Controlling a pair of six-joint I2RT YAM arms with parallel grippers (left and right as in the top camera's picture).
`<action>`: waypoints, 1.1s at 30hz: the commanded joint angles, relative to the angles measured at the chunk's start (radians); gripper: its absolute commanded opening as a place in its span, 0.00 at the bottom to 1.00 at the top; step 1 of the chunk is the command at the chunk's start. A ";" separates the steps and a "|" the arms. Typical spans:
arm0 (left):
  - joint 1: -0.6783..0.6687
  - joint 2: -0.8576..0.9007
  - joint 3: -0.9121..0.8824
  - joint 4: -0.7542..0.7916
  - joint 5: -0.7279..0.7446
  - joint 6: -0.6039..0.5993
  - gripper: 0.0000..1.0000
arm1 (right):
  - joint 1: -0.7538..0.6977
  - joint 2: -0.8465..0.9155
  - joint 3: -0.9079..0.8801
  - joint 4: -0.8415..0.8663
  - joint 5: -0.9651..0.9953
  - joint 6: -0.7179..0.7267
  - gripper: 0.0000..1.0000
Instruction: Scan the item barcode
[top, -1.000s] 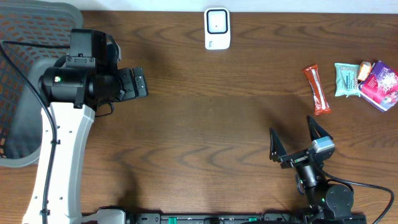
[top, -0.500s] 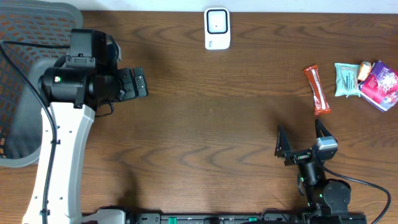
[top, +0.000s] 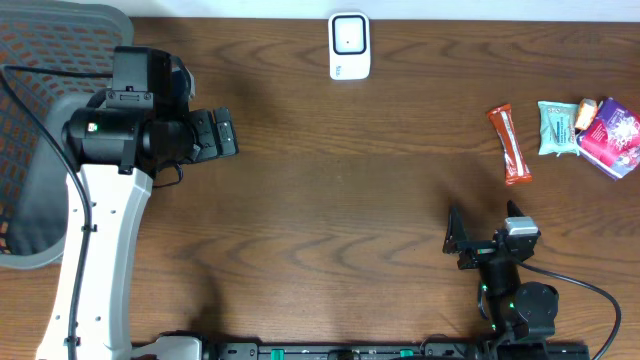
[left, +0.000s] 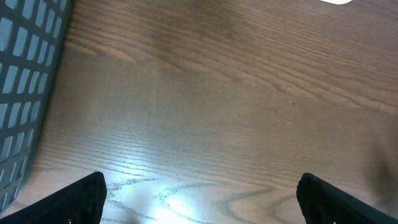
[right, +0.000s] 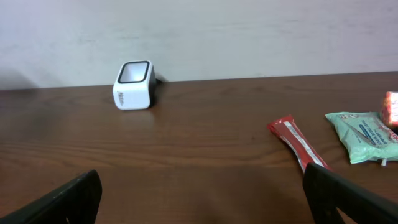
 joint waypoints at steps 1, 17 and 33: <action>0.003 0.003 0.005 -0.002 -0.006 0.003 0.98 | -0.009 -0.007 -0.002 -0.010 0.020 -0.020 0.99; 0.003 0.003 0.005 -0.002 -0.006 0.003 0.98 | -0.020 -0.006 -0.002 -0.010 0.020 -0.046 0.99; 0.003 0.003 0.005 -0.002 -0.006 0.002 0.98 | -0.020 -0.006 -0.002 -0.005 0.020 -0.046 0.99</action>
